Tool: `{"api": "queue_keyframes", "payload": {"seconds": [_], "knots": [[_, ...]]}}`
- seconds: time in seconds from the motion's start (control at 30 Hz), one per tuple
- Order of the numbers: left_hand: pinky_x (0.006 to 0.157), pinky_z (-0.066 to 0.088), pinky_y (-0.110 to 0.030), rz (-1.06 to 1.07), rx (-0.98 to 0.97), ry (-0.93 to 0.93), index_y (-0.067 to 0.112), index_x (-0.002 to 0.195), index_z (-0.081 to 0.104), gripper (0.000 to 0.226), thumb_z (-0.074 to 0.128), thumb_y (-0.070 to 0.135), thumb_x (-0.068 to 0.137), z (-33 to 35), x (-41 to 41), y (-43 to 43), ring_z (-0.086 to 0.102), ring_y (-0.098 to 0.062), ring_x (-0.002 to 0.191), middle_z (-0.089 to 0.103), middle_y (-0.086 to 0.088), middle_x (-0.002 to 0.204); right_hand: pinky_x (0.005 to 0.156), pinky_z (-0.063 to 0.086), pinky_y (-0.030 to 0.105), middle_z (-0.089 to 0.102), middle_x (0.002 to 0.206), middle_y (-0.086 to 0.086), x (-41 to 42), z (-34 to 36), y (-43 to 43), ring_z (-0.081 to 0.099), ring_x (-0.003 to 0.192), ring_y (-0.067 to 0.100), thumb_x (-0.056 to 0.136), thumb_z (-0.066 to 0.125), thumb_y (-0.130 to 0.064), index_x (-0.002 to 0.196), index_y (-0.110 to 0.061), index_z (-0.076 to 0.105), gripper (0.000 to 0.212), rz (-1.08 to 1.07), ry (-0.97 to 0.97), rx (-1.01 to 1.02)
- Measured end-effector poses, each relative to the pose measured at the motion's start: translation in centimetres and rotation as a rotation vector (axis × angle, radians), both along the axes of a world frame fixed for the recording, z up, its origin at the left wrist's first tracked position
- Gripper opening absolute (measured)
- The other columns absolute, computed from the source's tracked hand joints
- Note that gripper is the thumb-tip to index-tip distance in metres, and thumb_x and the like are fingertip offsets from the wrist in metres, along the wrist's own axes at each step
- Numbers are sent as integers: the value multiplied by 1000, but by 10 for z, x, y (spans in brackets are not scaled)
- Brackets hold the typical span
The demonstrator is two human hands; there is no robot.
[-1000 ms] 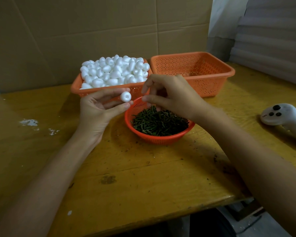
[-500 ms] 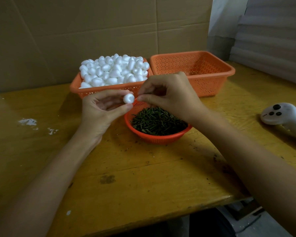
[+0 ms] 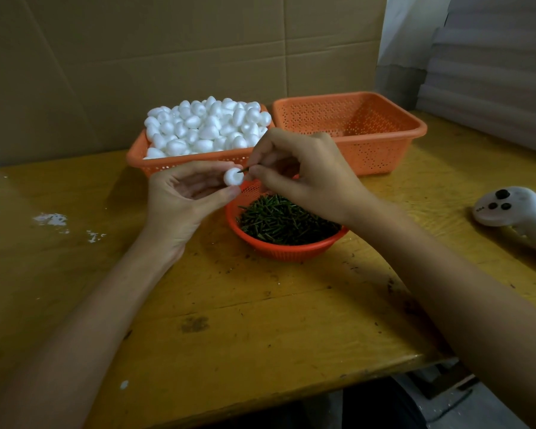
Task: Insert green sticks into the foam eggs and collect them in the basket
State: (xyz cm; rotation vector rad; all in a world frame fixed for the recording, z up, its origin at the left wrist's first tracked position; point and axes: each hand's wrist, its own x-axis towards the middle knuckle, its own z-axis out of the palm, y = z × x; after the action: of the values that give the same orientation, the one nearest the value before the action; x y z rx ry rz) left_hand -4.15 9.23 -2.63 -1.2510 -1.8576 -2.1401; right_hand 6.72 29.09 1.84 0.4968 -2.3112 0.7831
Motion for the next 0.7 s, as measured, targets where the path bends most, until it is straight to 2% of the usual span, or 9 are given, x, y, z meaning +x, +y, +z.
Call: {"api": "queue_keyframes", "payload": {"seconds": [0.33,0.47,0.7], "knots": [[94,61,-33,17,-10,-3,7,111,76,36,88,4,77,-2,-1,1,78,-23,105,81,-3,107,72,59,41,78,90,-12,-1,-2,2,75,80,8,95,69,-11,102,-6,66,9,-15,11,78],[92,60,-28,24,-11,2,8,110,77,36,89,4,77,-2,-2,0,77,-19,103,82,-2,107,74,58,42,79,95,-10,-2,-2,1,76,82,11,98,69,-16,107,-6,67,13,-40,6,135],[92,60,-27,22,-10,22,12,108,78,34,89,4,77,-2,-2,0,77,-19,105,81,0,108,76,58,43,79,101,-6,-1,-1,1,76,89,14,101,67,-23,111,-8,68,18,-97,31,214]]}}
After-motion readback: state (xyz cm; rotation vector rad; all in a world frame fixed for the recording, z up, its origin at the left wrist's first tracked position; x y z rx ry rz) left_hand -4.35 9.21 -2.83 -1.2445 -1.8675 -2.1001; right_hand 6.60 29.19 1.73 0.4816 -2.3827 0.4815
